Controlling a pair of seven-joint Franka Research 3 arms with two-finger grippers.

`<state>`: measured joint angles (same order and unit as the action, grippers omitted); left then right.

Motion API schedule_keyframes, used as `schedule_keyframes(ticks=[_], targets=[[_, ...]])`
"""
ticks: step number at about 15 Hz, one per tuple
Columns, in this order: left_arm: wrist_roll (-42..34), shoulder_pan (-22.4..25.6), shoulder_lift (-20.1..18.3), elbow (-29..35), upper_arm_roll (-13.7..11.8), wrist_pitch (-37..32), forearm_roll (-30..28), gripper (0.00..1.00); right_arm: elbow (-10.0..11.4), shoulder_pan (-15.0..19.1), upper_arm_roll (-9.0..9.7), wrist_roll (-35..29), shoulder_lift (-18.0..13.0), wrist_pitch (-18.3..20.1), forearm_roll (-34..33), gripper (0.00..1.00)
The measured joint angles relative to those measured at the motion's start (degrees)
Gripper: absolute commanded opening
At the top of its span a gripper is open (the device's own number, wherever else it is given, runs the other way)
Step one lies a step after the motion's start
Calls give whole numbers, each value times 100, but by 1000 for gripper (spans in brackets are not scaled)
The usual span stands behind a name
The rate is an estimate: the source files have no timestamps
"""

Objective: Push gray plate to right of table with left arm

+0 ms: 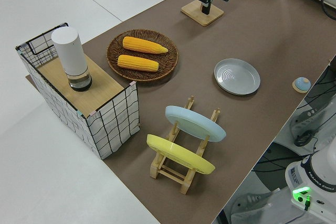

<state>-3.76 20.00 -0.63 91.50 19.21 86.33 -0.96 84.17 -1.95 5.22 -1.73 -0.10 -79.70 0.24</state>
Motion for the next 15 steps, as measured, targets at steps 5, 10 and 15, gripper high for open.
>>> schedule_keyframes(ticks=[5,10,15], targets=[[38,-1,31,100,4,-237,0,1000,0,0,0,0,0,0,0,983],[90,-1,-23,729,2,107,-135,1000,0,0,0,0,0,0,0,983],[100,14,-567,2174,-42,1447,-404,1000,0,0,0,0,0,0,0,983]])
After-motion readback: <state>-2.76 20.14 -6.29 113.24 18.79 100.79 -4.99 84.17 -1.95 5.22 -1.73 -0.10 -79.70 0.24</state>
